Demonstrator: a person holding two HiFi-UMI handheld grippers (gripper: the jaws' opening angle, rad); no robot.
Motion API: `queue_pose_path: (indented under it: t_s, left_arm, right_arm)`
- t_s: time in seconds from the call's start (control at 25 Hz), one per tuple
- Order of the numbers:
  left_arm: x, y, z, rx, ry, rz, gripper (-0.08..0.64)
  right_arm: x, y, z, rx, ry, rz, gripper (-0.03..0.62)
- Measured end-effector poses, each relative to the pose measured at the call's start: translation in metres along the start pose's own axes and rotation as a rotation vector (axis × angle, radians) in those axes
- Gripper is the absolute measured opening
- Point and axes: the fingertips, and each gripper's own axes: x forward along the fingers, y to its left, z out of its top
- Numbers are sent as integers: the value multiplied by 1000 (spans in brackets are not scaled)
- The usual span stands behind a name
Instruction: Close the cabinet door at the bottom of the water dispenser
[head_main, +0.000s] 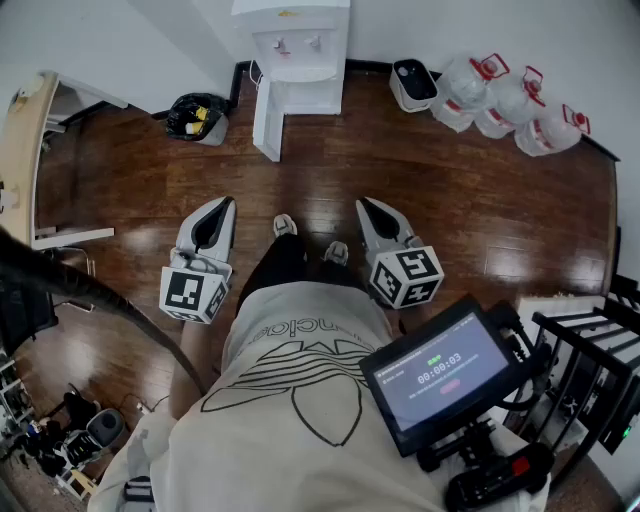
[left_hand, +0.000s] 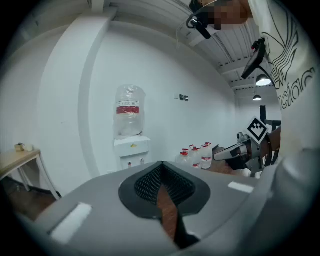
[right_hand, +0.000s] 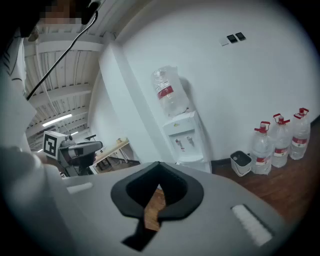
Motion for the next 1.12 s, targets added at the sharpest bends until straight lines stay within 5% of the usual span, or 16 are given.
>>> queue_pose_path:
  t_s: [0.2, 0.64, 0.8, 0.96, 1.12]
  left_arm:
    - [17, 18, -8, -35, -9, 16, 19]
    - [84, 94, -84, -216, 11, -40, 18]
    - [103, 117, -105, -193, -45, -38, 18]
    - [120, 124, -162, -195, -57, -14, 18]
    - [140, 130, -264, -199, 30, 21, 18]
  right_arm:
    - [19, -4, 3, -12, 11, -13, 3]
    - [82, -49, -11, -8, 57, -222, 3]
    - [109, -64, -15, -35, 6, -265, 3]
    - [128, -97, -58, -21, -6, -284, 3]
    - [141, -130, -132, -14, 37, -273, 3]
